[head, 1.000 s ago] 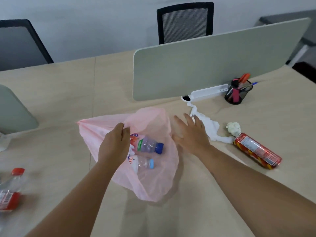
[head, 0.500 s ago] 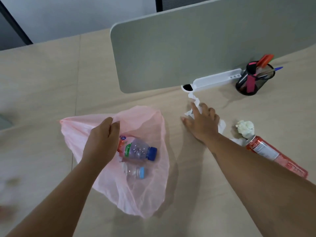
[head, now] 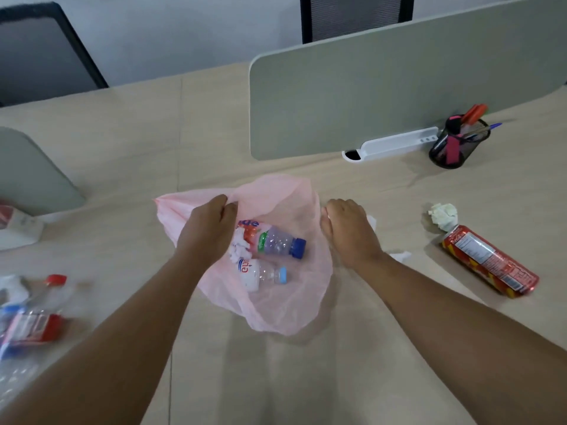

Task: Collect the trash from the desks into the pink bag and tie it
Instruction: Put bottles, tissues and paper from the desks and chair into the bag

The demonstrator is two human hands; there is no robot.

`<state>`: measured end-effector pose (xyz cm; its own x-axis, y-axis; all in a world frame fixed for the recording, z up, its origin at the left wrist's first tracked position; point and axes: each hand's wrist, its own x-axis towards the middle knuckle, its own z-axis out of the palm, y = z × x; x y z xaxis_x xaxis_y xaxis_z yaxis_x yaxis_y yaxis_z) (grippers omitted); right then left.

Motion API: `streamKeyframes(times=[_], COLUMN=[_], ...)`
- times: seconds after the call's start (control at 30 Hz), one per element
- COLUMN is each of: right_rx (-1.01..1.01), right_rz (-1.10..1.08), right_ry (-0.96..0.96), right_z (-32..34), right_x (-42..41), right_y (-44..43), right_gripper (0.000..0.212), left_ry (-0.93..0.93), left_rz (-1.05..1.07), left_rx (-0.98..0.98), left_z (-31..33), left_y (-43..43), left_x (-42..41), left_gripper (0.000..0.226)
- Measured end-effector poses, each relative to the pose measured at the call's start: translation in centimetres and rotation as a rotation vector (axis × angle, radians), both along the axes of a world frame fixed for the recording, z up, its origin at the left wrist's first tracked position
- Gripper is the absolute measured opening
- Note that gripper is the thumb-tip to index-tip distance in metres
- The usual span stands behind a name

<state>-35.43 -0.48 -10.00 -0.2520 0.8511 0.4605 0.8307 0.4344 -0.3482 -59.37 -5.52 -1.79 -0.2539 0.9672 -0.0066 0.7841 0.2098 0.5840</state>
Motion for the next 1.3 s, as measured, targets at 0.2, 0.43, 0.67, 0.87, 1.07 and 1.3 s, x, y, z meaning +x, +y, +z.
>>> streamKeyframes(times=[0.2,0.43,0.67,0.87,1.07,1.3], right_rx=[0.095,0.098,-0.158,-0.241,-0.720,-0.267], right_rz=[0.252,0.379,0.417,0.071,-0.370,-0.264], right_ry=[-0.006,-0.051,-0.120,-0.062,0.047,0.021], right_z=[3.7,3.6,3.4,1.4,-1.6,0.9], right_x=[-9.0,-13.7,-13.0,-5.7,0.0,-2.5], right_y=[-4.1,-6.3,-7.8,-7.1,-7.8,-7.5], right_gripper=[0.015,0.025,0.051,0.061,0.064,0.008], left_ry=[0.036,0.028,0.019,0.030,0.002,-0.020], left_rz=[-0.038,0.021,0.012,-0.041,-0.060,-0.056], left_rx=[0.049,0.118,0.102,0.088,0.039,0.028], left_z=[2.9,4.5,4.5,3.7,2.4,2.3], left_y=[-2.3,-5.0,-5.3,-4.9,-4.6,-4.5], left_x=[-2.1,-4.9,-5.0,-3.3,-2.3,-2.4], left_gripper=[0.033,0.031,0.030,0.031,0.032,0.033])
